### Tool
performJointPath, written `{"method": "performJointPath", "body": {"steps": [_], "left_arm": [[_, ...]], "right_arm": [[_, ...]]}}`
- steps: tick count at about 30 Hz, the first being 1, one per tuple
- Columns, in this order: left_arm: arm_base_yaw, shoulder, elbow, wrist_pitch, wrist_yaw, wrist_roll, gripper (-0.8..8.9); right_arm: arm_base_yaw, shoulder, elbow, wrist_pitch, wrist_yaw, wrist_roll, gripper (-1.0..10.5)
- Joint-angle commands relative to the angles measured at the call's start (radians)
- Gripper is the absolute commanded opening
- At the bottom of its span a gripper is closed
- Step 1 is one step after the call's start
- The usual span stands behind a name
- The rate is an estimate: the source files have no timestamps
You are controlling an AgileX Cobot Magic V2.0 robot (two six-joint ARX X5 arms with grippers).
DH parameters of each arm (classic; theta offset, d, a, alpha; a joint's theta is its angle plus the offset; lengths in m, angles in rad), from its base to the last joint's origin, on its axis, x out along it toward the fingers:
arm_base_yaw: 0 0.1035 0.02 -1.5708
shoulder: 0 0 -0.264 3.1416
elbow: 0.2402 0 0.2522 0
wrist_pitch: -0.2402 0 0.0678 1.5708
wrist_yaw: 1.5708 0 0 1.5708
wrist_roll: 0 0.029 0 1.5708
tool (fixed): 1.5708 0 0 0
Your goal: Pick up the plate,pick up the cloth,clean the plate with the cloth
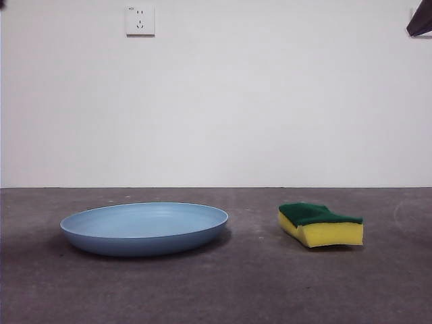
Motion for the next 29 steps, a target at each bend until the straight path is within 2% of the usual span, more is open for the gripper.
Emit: {"method": "performJointPath", "body": {"steps": [1, 6, 14, 29], "left_arm": [[0.063, -0.063, -0.068, 0.003, 0.006, 0.021, -0.03], [0.167, -0.195, -0.203, 0.018, 0.006, -0.004, -0.03], [0.250, -0.349, -0.393, 0.106, 0.005, -0.006, -0.03], [0.265, -0.435, -0.554, 0.147, -0.004, -0.038, -0.03]], "right_arm": [[0.000, -0.003, -0.006, 0.007, 0.003, 0.005, 0.0], [0.000, -0.003, -0.006, 0.007, 0.003, 0.005, 0.0], [0.000, -0.003, -0.006, 0.007, 0.003, 0.005, 0.0], [0.000, -0.003, -0.006, 0.007, 0.003, 0.005, 0.0]]}}
